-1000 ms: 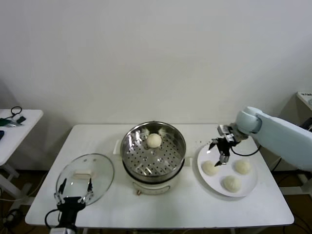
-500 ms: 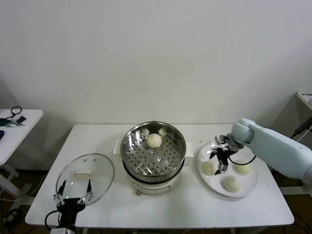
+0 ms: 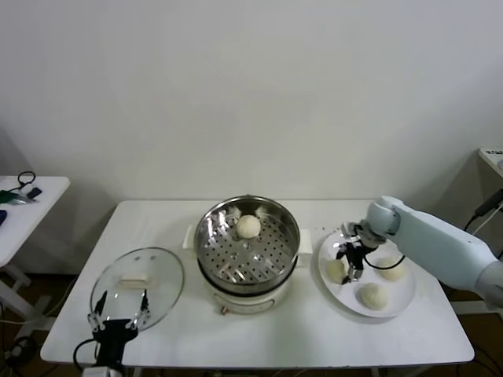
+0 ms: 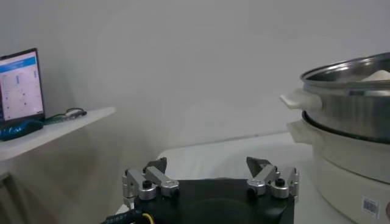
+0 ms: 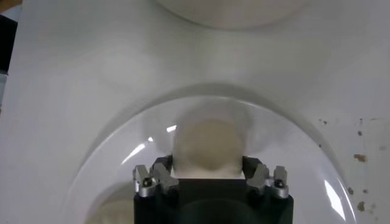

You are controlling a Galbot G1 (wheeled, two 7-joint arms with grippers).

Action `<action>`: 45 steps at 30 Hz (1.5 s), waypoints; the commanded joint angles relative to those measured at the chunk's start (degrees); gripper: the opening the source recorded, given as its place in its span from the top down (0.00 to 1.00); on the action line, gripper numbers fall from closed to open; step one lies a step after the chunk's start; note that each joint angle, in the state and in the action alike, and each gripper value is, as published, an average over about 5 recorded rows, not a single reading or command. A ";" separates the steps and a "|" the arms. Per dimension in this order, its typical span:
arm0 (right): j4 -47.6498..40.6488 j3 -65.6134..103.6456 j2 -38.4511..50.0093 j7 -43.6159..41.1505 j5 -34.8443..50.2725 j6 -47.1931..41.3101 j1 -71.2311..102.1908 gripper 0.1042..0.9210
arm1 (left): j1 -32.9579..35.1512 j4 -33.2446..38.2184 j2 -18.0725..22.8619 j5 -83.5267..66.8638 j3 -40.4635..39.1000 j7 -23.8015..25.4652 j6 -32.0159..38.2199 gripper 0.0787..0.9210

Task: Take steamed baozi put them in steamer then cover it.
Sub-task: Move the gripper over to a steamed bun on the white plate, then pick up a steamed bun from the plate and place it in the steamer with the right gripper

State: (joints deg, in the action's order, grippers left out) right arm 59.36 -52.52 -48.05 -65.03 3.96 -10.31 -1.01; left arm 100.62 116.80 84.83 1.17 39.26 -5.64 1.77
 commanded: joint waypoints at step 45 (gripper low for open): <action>10.96 -31.65 -25.05 9.23 44.38 -13.66 -44.50 0.30 | 4.73 4.86 -0.39 -0.94 -1.62 1.12 2.17 0.12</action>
State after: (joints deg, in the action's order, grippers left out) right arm 68.64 -80.56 -66.27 -58.84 42.48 -21.22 -43.14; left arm 104.41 121.11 84.58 0.45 37.49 -4.65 3.61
